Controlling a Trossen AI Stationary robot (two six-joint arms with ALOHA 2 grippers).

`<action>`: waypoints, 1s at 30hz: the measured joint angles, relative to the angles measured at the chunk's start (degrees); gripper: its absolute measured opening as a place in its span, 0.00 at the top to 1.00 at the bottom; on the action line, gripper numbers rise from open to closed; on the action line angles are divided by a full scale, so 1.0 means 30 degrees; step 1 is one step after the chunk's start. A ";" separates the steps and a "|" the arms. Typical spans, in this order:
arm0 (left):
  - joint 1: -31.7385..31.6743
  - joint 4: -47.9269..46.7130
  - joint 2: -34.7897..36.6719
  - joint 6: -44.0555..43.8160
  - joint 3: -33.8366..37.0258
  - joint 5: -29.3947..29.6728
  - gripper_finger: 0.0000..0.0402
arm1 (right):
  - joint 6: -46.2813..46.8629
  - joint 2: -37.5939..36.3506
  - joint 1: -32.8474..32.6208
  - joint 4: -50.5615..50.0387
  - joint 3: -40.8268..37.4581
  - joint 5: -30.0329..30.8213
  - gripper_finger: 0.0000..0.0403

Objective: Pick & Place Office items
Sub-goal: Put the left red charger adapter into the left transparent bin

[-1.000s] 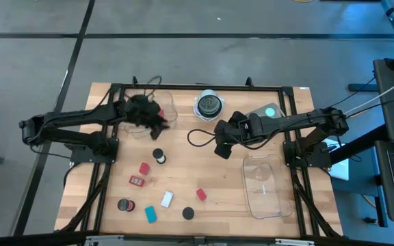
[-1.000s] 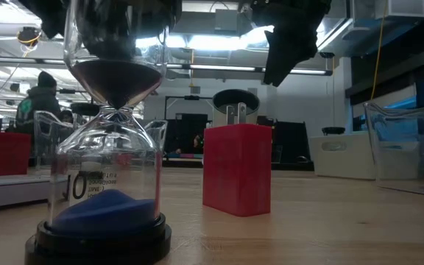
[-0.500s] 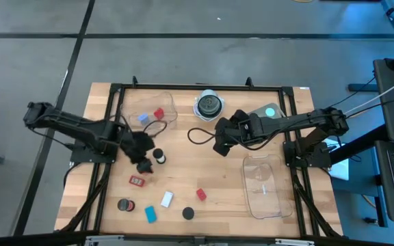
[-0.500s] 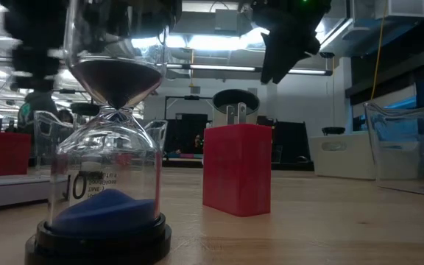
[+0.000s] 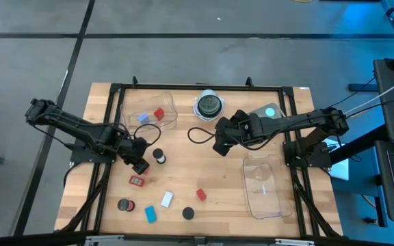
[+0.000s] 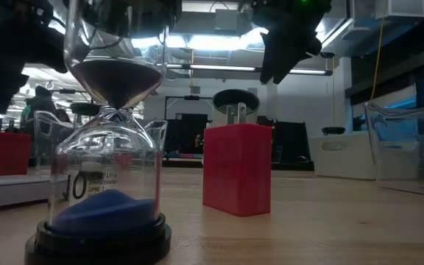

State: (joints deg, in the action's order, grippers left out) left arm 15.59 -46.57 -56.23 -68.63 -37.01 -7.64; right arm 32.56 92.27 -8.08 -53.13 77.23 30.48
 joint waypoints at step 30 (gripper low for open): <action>0.1156 0.5653 -0.0007 -0.0826 0.0000 0.5542 0.58 | -0.0007 0.0000 0.0000 0.1993 0.0000 -0.0015 0.26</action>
State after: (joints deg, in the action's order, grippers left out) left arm 19.06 -29.61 -56.25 -71.11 -37.01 8.99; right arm 32.53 92.27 -8.08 -47.15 77.23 30.44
